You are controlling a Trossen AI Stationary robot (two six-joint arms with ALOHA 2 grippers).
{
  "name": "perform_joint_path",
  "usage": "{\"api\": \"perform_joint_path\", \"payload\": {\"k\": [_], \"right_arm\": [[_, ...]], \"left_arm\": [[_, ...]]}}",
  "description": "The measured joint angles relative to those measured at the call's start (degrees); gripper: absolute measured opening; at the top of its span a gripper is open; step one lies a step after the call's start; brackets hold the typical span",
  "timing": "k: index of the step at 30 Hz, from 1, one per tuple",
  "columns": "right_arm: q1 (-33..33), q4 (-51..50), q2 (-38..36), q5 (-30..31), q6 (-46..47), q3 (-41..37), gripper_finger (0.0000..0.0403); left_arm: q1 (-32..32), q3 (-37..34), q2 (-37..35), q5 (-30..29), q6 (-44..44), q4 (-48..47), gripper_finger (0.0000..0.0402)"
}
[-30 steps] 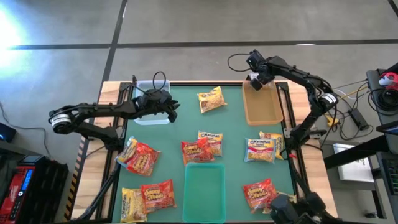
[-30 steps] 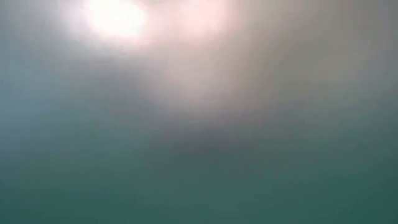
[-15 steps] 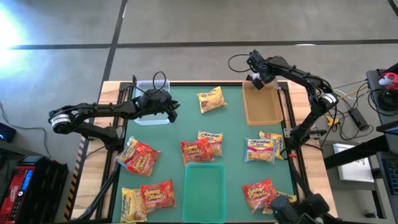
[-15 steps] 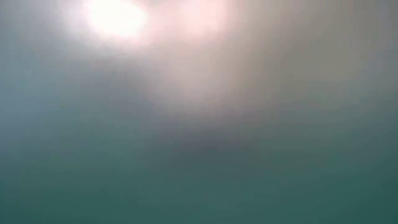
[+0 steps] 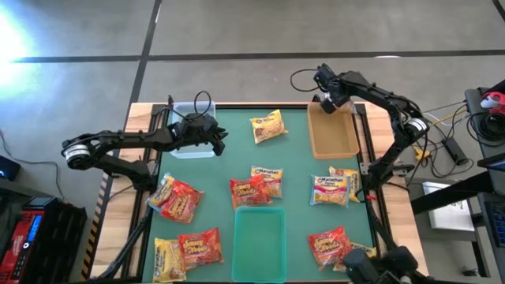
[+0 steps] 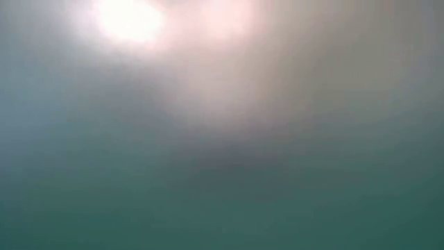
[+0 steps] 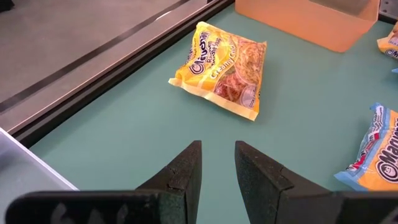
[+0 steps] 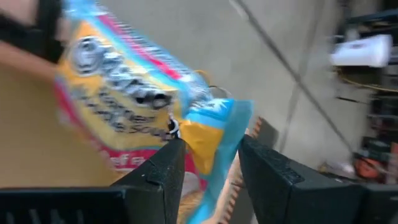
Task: Sort Maruchan noodles
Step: Put the blue noodle pack into the yellow bin
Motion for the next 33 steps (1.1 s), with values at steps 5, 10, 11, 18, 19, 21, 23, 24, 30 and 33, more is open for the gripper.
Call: {"api": "perform_joint_path", "payload": {"k": [5,10,11,18,19,21,23,24,30,33], "right_arm": [[0.20,0.42,-0.15,3.70,0.28,0.09,0.0151],[0.84,0.39,-0.58,3.65,0.50,0.61,0.0158],[0.97,0.39,-0.70,3.63,0.76,0.85,0.0158],[2.96,1.18,-2.13,1.08,1.14,3.74,0.0158],[3.05,1.62,-2.20,-0.63,1.12,3.85,0.0158],[3.16,1.83,-2.20,-5.50,0.51,3.93,0.0156],[3.15,1.73,-2.11,-11.79,-1.06,3.93,0.0156],[3.17,1.77,-1.97,-14.73,-1.63,3.93,0.0156],[3.16,2.36,-0.48,-15.55,-6.32,3.93,0.0158],[3.12,2.38,0.62,-15.34,-8.58,3.91,0.0158]], "left_arm": [[0.00,0.00,0.00,-0.02,0.00,0.02,0.0080],[0.00,0.00,0.00,-0.02,0.02,0.00,0.0080],[0.00,0.00,0.01,-0.02,0.02,-0.02,0.0080],[0.00,0.00,0.01,-0.01,0.44,0.00,0.0080],[0.00,0.00,0.00,-0.01,0.44,0.00,0.0080],[0.00,0.00,0.00,-0.01,0.44,-0.06,0.0080],[0.00,0.00,0.00,0.00,0.44,-0.18,0.0080],[0.00,0.00,0.00,-0.01,0.44,-0.22,0.0080],[0.00,0.00,0.00,0.00,0.44,-0.26,0.0080],[0.00,0.00,0.01,0.00,0.44,-0.39,0.0080]]}}
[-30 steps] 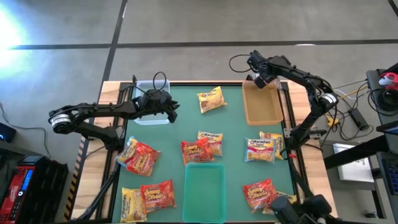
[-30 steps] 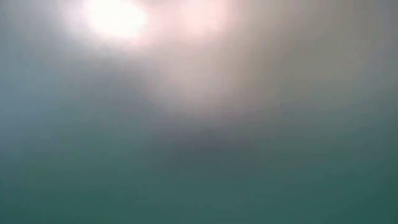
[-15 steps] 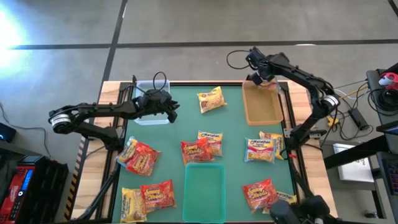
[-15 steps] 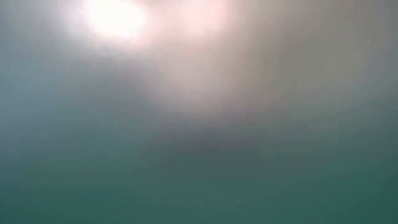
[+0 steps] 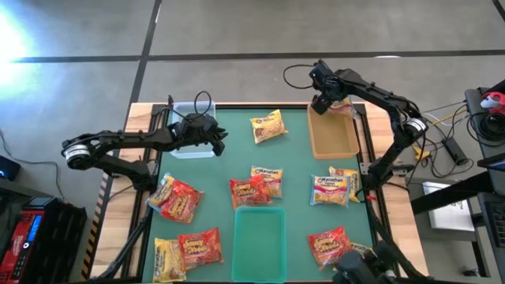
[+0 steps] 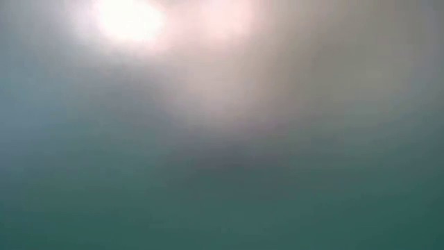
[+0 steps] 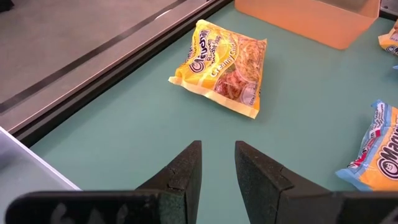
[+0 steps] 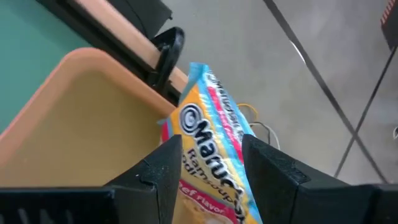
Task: Sort Maruchan noodles
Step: Put the blue noodle pack into the yellow bin
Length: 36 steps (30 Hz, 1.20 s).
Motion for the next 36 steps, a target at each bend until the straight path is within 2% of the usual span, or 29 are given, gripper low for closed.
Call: {"api": "perform_joint_path", "payload": {"k": [3,8,15,30,36], "right_arm": [[0.04,0.23,1.11,0.05,-1.63,0.00,0.0162],[-0.44,0.21,3.38,3.53,-2.02,0.00,0.0179],[-1.22,0.18,5.84,4.09,-2.03,0.01,0.0199],[-3.41,-2.20,6.93,4.06,-1.57,0.02,0.0198],[-3.39,-4.29,8.40,4.15,-0.92,0.02,0.0171]], "left_arm": [[0.00,0.00,0.01,0.00,0.00,-0.15,0.0080],[0.00,0.00,0.01,0.00,0.00,-0.18,0.0080],[0.00,0.00,0.01,0.00,0.00,-0.18,0.0080],[0.00,-0.66,0.02,0.00,-0.02,-0.22,0.0080],[0.00,-0.96,0.02,0.00,-0.08,-0.20,0.0080]]}}
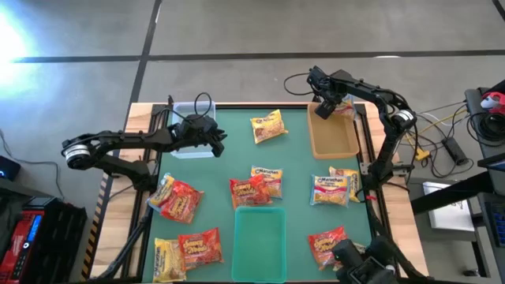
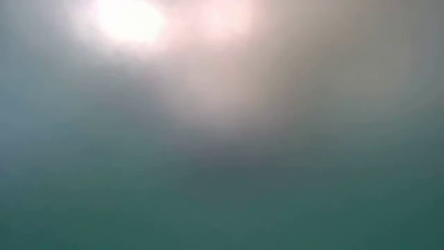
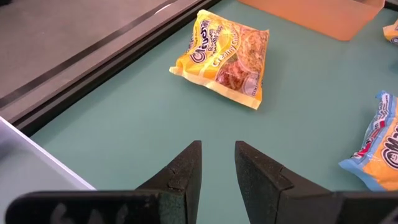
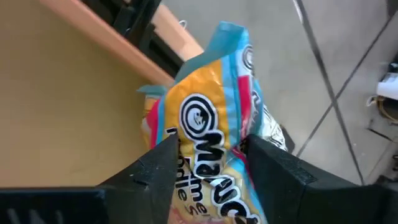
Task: Sort Maruchan noodles
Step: Put the blue noodle pack into the yellow bin
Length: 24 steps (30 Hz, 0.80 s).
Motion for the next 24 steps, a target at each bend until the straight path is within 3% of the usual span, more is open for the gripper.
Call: {"api": "perform_joint_path", "payload": {"k": [11,16,24], "right_arm": [[0.02,-0.70,0.04,-0.65,-2.23,0.00,0.0022],[0.20,-0.94,-0.59,-1.59,-4.02,0.00,0.0016],[0.68,-0.72,-3.82,-13.01,-9.37,-0.02,0.0014]], "left_arm": [[-0.01,0.00,0.00,-0.01,-0.14,0.02,0.0080],[-0.02,0.00,0.00,0.00,-0.38,0.06,0.0080],[0.00,0.00,0.00,-0.02,-0.62,0.51,0.0080]]}}
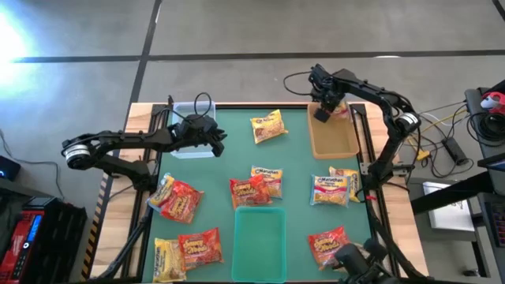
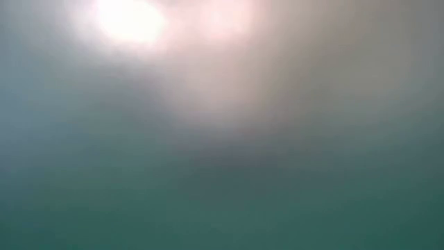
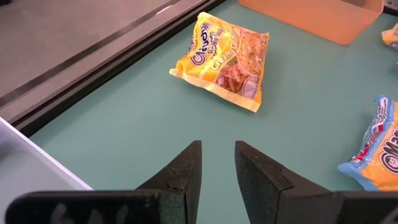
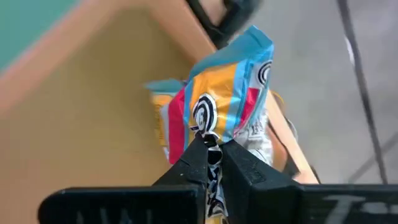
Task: Sort Maruchan noodles
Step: Put the blue noodle pack into the yellow bin
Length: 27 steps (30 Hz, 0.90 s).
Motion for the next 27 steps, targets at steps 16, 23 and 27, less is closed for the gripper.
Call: {"api": "perform_joint_path", "payload": {"k": [16,23,27], "right_arm": [[0.26,7.19,-1.02,-2.66,-4.74,-0.07,0.0027],[0.24,7.55,-1.00,-2.57,-4.73,-0.07,0.0088],[0.24,7.12,-1.01,-1.72,-4.55,-0.07,0.0116]], "left_arm": [[-0.02,0.00,0.00,0.00,-0.39,-0.05,0.0080],[-0.01,0.00,0.00,0.00,-0.83,-0.06,0.0080],[-0.01,0.00,0.00,0.00,-0.85,-0.08,0.0080]]}}
